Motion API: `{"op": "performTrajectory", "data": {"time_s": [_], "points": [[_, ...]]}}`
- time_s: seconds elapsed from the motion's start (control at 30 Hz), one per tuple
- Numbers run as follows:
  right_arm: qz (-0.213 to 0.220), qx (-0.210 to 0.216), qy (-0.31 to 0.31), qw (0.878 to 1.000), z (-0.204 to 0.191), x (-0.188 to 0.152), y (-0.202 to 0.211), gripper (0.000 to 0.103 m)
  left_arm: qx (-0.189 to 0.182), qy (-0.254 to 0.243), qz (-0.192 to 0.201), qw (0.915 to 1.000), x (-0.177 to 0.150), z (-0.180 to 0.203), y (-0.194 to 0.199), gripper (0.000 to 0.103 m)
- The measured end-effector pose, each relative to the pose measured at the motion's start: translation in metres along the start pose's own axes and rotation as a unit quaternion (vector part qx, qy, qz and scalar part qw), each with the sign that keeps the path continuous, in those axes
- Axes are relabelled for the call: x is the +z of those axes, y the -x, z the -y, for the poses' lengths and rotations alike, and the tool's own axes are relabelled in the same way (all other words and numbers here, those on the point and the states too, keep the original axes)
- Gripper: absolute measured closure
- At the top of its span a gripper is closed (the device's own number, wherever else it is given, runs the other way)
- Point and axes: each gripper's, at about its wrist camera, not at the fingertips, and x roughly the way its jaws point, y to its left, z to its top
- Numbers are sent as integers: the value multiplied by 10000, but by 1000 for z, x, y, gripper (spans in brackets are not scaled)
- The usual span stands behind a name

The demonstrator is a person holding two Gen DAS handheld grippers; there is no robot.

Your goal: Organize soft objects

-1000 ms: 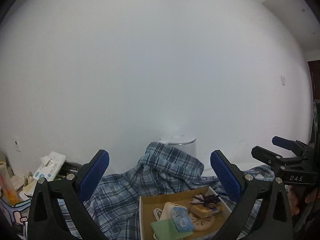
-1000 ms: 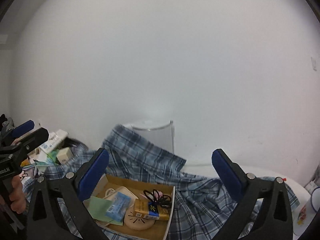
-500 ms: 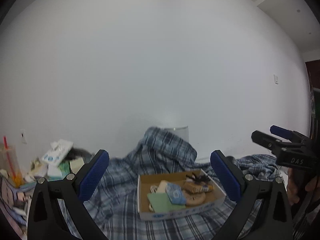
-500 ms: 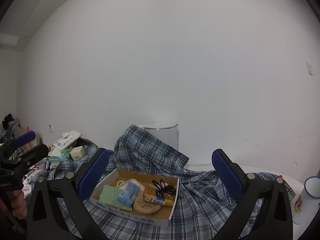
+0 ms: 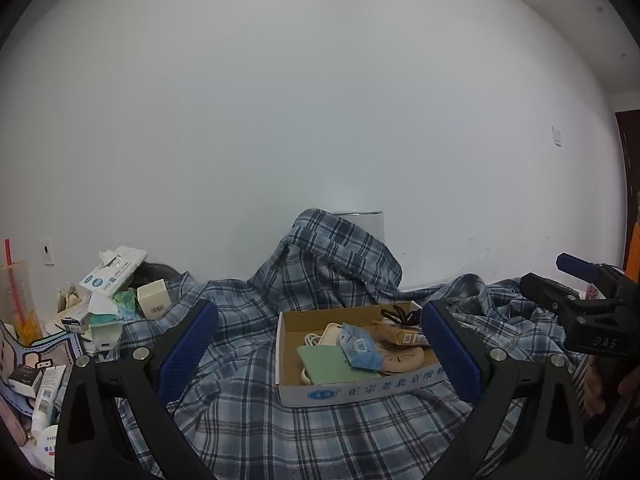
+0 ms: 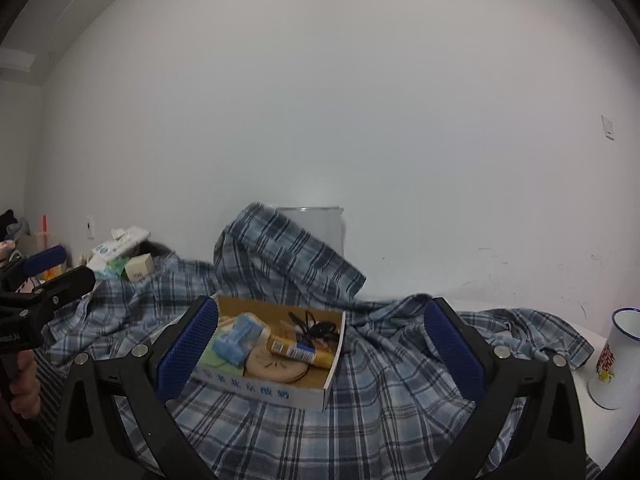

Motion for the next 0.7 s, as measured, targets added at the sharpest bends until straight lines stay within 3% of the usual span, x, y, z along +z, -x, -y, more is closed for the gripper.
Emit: {"op": "performTrajectory", "data": {"time_s": [0.7], "points": [[-83,-18,28,10000,-3,0,-3,0,69,37,-22,10000,-1,0,0,0]]}}
